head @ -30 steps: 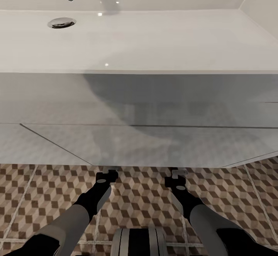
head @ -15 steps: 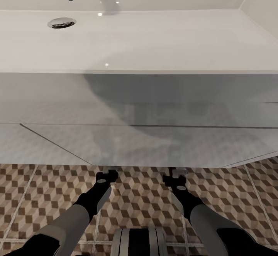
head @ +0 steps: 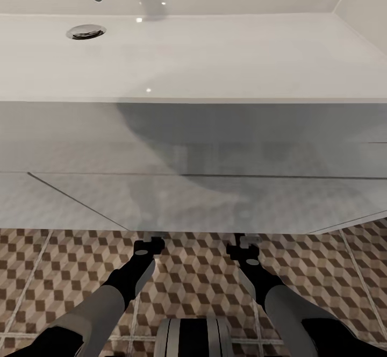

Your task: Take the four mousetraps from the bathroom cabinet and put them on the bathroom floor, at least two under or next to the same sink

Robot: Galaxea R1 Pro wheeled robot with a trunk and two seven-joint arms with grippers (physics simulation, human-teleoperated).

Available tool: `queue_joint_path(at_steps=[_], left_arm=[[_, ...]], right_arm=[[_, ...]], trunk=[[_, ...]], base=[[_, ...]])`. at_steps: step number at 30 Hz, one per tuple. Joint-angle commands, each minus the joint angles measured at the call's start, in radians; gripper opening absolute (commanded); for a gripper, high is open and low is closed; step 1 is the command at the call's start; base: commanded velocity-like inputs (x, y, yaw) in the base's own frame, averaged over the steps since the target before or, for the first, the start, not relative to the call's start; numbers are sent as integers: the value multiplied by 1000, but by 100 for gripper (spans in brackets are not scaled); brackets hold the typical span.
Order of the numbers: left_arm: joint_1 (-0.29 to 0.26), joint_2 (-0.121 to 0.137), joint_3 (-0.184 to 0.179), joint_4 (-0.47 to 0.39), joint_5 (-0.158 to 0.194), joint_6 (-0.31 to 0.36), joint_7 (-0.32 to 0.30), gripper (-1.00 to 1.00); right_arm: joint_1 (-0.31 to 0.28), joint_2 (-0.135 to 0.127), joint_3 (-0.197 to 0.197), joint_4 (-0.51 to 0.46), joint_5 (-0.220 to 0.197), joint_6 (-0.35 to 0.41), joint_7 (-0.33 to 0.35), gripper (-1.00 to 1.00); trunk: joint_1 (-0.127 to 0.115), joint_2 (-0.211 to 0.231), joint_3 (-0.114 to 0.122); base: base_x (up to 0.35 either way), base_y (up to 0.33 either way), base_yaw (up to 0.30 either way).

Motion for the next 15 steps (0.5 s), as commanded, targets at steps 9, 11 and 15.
queue_joint_path(at_steps=[9, 11, 15], left_arm=[[0, -2, -9, 32, 7, 27, 9, -100], [0, -3, -8, 37, 6, 40, 9, -100], [0, -4, -8, 43, 6, 59, 9, -100]], right_arm=[[0, 0, -2, 1, 7, -2, -4, 100], [0, 0, -2, 1, 7, -2, -4, 100], [-1, -1, -2, 1, 7, -2, -4, 100]], trunk=[[0, 0, -1], [0, 0, -1], [0, 0, -1]], base=[[0, 0, 0], [0, 0, 0], [0, 0, 0]])
